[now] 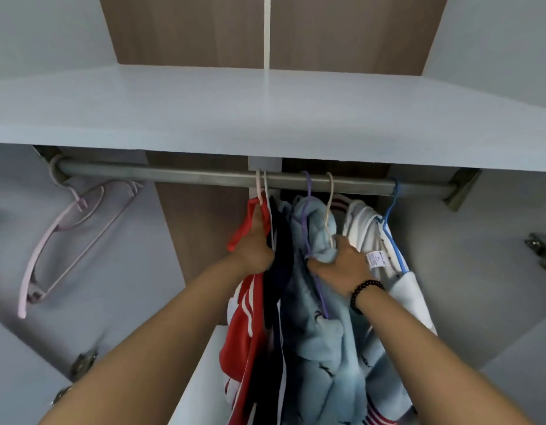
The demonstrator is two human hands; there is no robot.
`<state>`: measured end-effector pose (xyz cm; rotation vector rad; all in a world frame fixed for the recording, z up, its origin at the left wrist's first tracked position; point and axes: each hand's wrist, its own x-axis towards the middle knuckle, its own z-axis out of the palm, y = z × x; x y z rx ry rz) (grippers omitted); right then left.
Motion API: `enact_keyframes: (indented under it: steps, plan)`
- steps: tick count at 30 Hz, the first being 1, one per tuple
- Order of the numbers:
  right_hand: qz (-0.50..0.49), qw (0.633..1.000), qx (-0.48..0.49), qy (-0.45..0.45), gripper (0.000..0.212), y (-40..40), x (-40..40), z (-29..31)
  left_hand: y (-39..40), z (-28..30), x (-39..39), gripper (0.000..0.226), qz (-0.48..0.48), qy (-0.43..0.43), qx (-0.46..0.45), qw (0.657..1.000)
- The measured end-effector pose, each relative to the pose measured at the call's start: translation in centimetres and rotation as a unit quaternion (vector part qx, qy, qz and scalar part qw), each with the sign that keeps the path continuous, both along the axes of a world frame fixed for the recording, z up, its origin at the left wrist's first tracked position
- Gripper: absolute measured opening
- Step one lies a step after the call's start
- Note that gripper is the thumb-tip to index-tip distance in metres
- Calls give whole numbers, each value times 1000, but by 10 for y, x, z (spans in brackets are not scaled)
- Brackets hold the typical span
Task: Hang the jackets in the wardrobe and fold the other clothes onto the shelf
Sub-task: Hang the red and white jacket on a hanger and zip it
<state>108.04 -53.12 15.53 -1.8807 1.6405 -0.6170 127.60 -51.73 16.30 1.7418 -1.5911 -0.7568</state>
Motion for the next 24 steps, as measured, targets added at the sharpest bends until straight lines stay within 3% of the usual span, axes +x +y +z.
enact_keyframes:
  steps: [2, 6, 11, 18, 21, 23, 24]
  plan:
    - [7, 998, -49, -31, 28, -4, 1, -3, -1, -1, -7, 104, -7, 21, -35, 999]
    - [-19, 989, -135, -59, 13, -13, -10, -5, -6, -2, -20, 99, -21, 31, -26, 999]
    - [-53, 980, -186, -48, 11, -17, -32, -1, -12, 2, -55, 98, -45, 10, 5, 999]
    - [-166, 966, -176, -96, 23, -10, -63, 1, -29, 6, -108, 102, -116, -7, 35, 993]
    - [-168, 973, -142, -73, 23, -8, -66, 3, -30, 7, -124, 104, -133, 16, 28, 991]
    - [-148, 983, -102, -29, 9, -7, -67, 3, -31, 4, -124, 102, -135, 36, 18, 990]
    - [-139, 986, -91, -9, 17, -5, -66, 3, -30, 2, -122, 101, -136, 45, 19, 990]
